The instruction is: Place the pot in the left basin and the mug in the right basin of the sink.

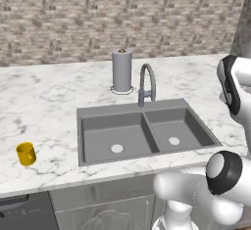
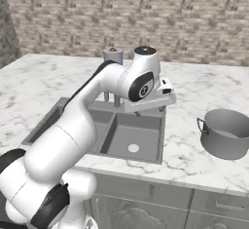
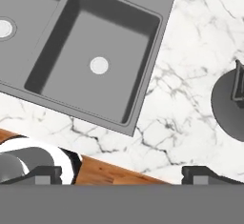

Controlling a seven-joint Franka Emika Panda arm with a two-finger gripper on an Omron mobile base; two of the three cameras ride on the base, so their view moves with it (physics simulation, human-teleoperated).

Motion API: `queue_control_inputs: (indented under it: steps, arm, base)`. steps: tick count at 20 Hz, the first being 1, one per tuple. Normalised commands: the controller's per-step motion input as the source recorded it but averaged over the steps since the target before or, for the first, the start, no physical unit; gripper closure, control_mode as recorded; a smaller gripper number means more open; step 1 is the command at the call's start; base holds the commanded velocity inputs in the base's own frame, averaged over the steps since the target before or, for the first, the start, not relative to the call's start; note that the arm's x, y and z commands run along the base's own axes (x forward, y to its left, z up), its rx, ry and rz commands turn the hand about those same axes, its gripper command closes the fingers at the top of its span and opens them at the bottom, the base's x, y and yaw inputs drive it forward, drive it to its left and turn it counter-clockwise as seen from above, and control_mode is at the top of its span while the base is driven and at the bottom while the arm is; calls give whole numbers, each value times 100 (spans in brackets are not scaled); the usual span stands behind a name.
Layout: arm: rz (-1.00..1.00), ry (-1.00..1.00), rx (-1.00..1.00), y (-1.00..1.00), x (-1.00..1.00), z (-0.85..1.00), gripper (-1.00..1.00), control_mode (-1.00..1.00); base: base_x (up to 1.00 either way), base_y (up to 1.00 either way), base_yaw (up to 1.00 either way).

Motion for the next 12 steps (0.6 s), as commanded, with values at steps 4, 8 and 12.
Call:
queue_control_inputs:
  steps: [4, 8, 12]
  arm:
    - [0, 7, 0, -42, 0, 0, -100, -100]
    - [0, 7, 0, -39, 0, 0, -100, -100]
    - [0, 8, 0, -27, 0, 0, -100, -100]
  base:
    - [0, 0, 0]
    - [0, 0, 0]
    - [0, 0, 0]
